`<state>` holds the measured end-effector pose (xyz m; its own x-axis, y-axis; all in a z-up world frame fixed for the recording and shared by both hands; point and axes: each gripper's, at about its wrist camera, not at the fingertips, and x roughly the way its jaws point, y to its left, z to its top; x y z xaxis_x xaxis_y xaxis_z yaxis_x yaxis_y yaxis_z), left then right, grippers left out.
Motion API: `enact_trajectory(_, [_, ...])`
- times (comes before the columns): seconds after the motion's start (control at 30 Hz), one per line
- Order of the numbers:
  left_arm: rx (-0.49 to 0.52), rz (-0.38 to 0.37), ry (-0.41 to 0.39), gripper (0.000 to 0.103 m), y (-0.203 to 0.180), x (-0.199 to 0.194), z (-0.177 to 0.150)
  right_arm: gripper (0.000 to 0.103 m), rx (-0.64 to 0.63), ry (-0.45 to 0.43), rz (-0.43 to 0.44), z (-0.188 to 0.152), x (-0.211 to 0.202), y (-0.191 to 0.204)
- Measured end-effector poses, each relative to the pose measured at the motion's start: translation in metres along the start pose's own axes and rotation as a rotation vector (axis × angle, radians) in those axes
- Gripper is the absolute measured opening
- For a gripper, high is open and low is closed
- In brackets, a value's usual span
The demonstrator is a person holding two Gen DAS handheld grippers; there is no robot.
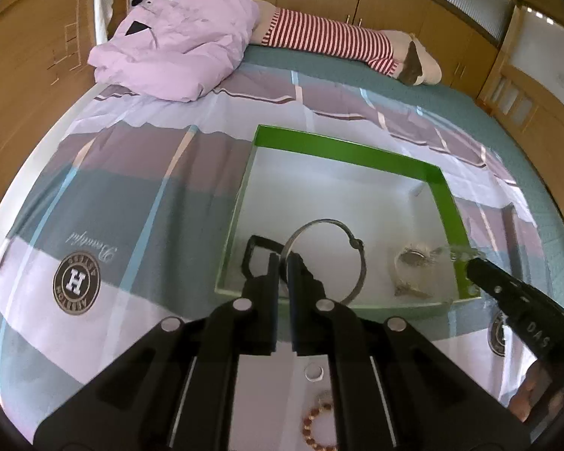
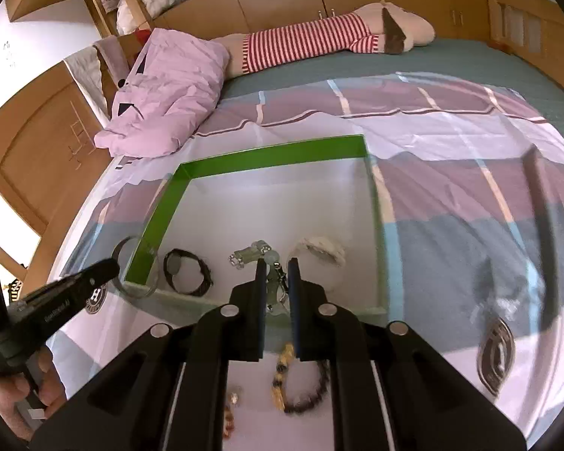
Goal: Organize jewelry
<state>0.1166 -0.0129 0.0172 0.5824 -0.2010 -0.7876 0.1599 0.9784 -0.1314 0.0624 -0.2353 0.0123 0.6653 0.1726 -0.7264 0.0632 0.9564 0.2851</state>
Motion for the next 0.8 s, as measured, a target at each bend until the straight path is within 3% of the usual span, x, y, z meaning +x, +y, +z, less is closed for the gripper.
enact_trajectory(0.2, [0.022, 0.014, 0.038, 0.007, -0.008, 0.028, 0.005, 0.013, -0.006, 0.075, -0.021, -0.001, 0.037, 0.006])
enact_trajectory(0.23, [0.027, 0.018, 0.041, 0.007, -0.01, 0.03, 0.003, 0.016, -0.01, 0.08, -0.028, -0.001, 0.04, 0.008])
enact_trajectory(0.3, [0.042, 0.017, 0.05, 0.007, -0.013, 0.029, 0.0, 0.034, -0.016, 0.084, -0.032, -0.002, 0.041, 0.011])
enact_trajectory(0.8, [0.074, -0.005, 0.04, 0.013, -0.023, 0.008, -0.011, 0.034, -0.057, 0.125, 0.005, -0.02, 0.012, 0.003])
